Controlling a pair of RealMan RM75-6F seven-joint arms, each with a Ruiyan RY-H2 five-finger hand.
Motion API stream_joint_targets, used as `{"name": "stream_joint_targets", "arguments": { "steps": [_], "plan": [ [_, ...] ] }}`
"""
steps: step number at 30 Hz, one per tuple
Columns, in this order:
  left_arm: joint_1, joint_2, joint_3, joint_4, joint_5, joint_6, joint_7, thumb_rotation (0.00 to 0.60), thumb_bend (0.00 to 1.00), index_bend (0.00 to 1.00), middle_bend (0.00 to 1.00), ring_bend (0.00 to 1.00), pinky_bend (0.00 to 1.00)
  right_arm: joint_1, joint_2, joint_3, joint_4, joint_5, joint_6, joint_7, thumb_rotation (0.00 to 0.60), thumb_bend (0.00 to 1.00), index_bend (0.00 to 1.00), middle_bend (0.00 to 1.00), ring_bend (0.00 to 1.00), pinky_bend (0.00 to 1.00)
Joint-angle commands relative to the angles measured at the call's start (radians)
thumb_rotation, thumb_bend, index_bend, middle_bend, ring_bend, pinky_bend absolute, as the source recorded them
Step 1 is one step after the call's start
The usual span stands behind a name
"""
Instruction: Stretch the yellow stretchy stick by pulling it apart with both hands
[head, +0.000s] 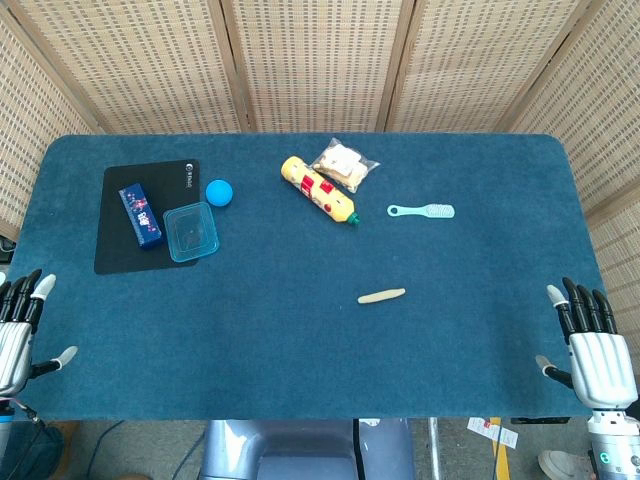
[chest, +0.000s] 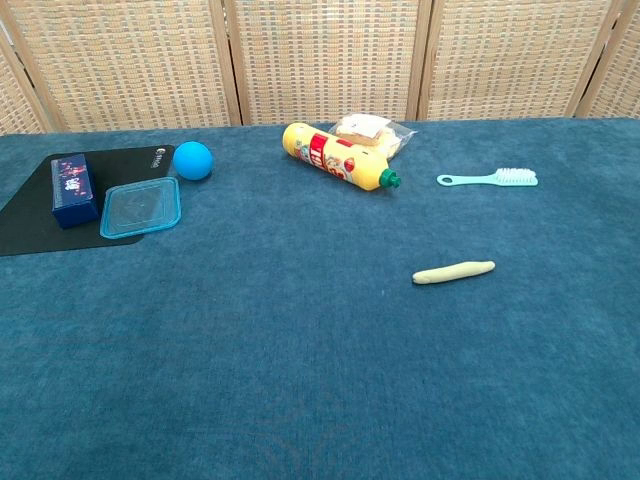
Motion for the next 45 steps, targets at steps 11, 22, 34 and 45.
{"name": "stream_joint_targets", "arguments": {
  "steps": [11,22,34,45],
  "plan": [
    [-0.007,-0.002,-0.004,0.009,0.013,0.0,-0.021,0.6,0.0,0.0,0.0,0.0,0.0,0.025,-0.008,-0.005,-0.003,0.012,-0.063,0.073,0.6,0.0,0.02,0.0,0.0,0.0],
    [-0.012,-0.021,-0.013,0.034,-0.001,-0.006,-0.027,0.6,0.0,0.0,0.0,0.0,0.0,0.287,-0.063,0.07,0.086,0.023,-0.406,0.215,0.6,0.12,0.28,0.0,0.0,0.0],
    [-0.039,-0.07,-0.035,0.08,-0.03,-0.031,0.031,0.6,0.0,0.0,0.0,0.0,0.0,0.55,-0.211,0.167,0.209,0.266,-0.784,0.195,0.6,0.33,0.4,0.0,0.0,0.0],
    [-0.053,-0.088,-0.051,0.106,-0.08,-0.065,0.041,0.6,0.0,0.0,0.0,0.0,0.0,0.66,-0.362,0.192,0.336,0.411,-0.837,0.085,0.6,0.4,0.47,0.0,0.0,0.0]
  ]
}}
